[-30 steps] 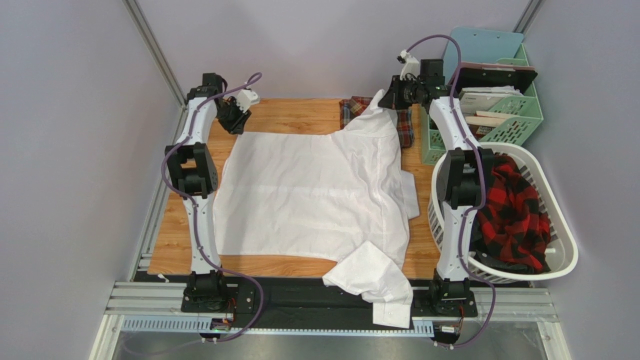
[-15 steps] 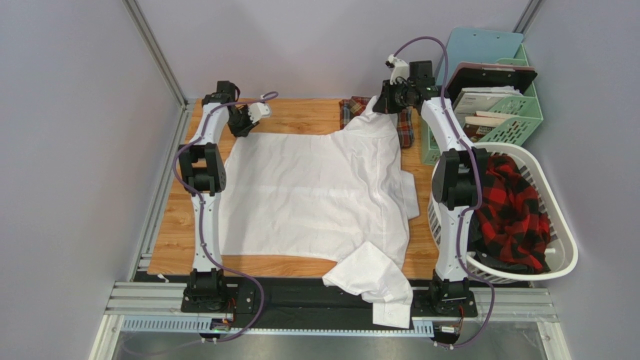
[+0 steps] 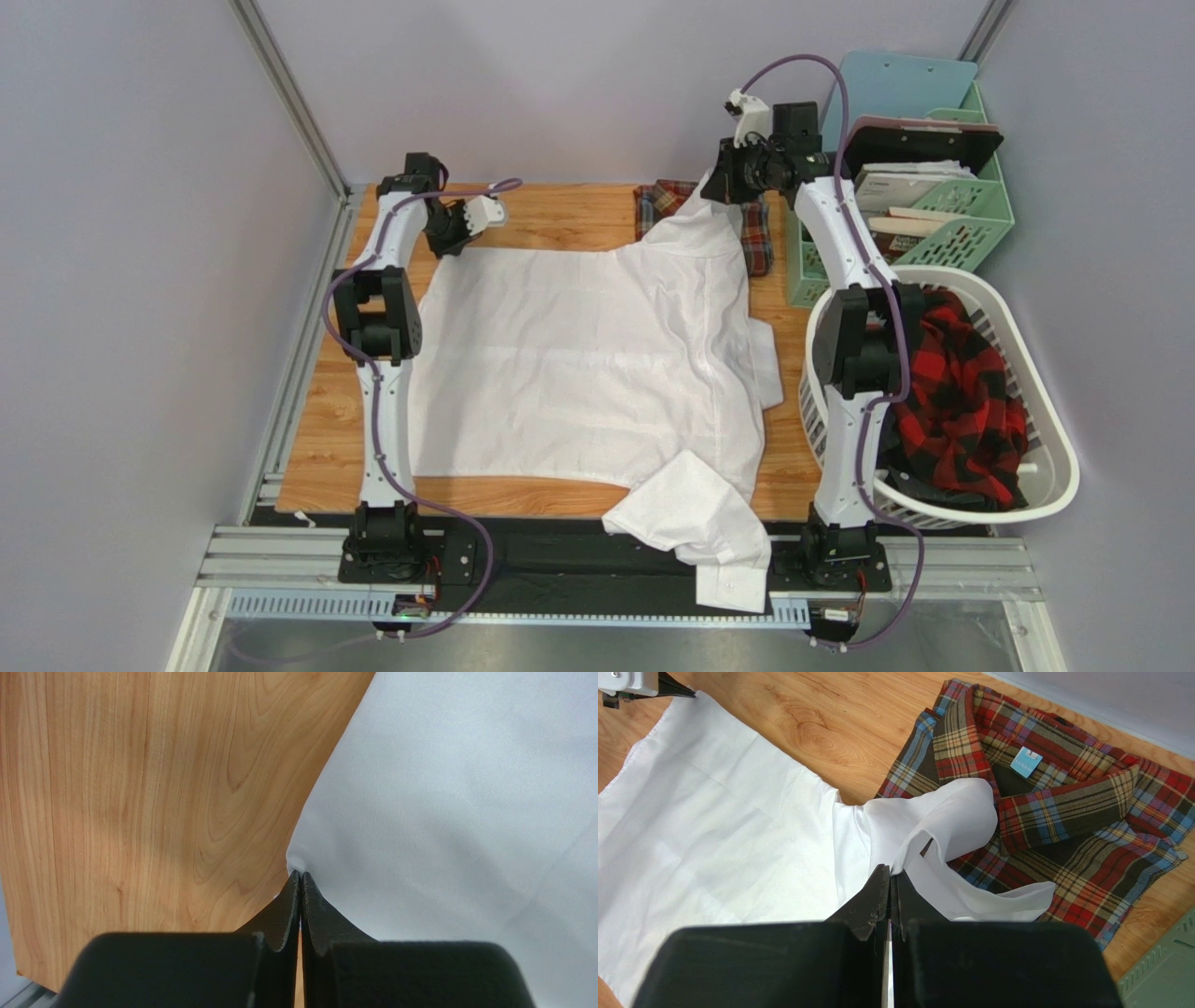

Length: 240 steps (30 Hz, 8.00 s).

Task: Fold and stack the long sleeve shirts
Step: Flatten the shirt out, then fold the shirt

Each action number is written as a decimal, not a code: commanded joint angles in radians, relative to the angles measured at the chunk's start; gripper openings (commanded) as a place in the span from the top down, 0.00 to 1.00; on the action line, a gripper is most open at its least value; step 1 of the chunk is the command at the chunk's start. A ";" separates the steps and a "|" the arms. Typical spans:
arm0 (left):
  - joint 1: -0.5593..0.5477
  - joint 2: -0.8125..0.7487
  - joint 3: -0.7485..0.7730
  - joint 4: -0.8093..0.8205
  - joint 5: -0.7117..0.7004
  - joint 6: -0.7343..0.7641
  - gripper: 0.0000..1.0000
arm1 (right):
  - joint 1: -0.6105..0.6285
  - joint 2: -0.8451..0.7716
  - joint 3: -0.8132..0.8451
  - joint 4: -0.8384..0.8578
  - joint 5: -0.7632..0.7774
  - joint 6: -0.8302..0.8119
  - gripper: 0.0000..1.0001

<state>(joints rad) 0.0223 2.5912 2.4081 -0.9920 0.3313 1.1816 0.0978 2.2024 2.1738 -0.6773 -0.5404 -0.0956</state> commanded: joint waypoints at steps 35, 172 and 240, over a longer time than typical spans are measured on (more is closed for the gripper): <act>0.114 -0.703 -0.935 0.108 0.129 0.415 1.00 | 0.049 -0.776 -0.922 -0.182 -0.187 -0.300 1.00; -0.978 -1.326 -0.977 -0.284 0.325 -0.529 1.00 | 0.123 -0.466 -0.717 -0.217 -0.273 -0.213 0.52; -0.995 -1.467 -1.044 -0.688 0.449 -0.191 1.00 | 0.014 -0.213 -0.549 -0.168 0.037 -0.165 0.62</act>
<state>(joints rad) -0.9627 1.1515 1.3712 -1.3502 0.7525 0.9501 0.1223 2.0411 1.6077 -0.8463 -0.4789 -0.2348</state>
